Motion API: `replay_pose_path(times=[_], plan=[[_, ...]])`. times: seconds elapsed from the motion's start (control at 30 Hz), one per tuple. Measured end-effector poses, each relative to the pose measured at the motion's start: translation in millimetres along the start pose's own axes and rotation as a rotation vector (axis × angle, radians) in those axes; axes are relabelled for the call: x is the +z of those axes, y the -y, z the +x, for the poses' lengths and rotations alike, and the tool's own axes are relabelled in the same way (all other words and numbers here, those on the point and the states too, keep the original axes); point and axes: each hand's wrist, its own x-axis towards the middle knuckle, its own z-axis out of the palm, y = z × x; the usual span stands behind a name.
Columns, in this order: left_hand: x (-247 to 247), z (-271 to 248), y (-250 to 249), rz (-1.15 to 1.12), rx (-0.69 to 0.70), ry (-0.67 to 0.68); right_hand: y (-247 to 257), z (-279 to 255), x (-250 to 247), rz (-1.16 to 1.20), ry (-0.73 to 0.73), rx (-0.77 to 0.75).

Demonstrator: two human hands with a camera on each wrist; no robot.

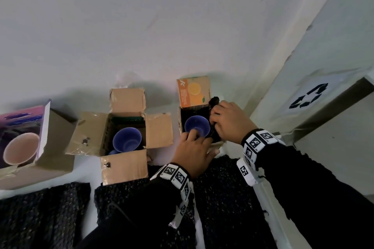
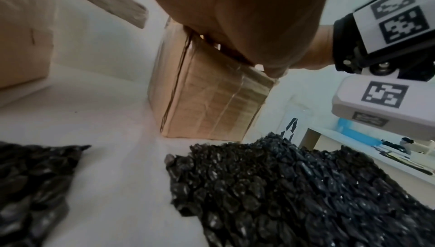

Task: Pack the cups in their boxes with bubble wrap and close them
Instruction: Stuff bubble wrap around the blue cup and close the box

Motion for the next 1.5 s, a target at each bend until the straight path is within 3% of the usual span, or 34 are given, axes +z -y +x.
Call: replay_pose_path(times=[0.23, 0.33, 0.47, 0.73, 0.97, 1.3, 1.5], plan=[[10, -1, 0, 0.033, -0.027, -0.120, 0, 0, 4, -0.031, 0.084, 0.024], [9, -1, 2, 0.017, -0.030, -0.105, -1, 5, 4, 0.052, 0.120, 0.033], [5, -1, 2, 0.022, -0.034, -0.065, 1, 3, 6, -0.094, 0.034, 0.144], [2, 1, 5, 0.053, -0.011, 0.021, 3, 9, 9, -0.111, 0.085, 0.177], [1, 1, 9, 0.046, 0.011, -0.027, 8, 17, 15, -0.052, 0.174, 0.234], [-4, -5, 13, 0.071, 0.052, 0.031, 20, 29, 22, -0.004, 0.228, 0.267], [-16, -7, 7, 0.045, 0.029, 0.063, 18, -10, 4, 0.018, 0.079, 0.293]])
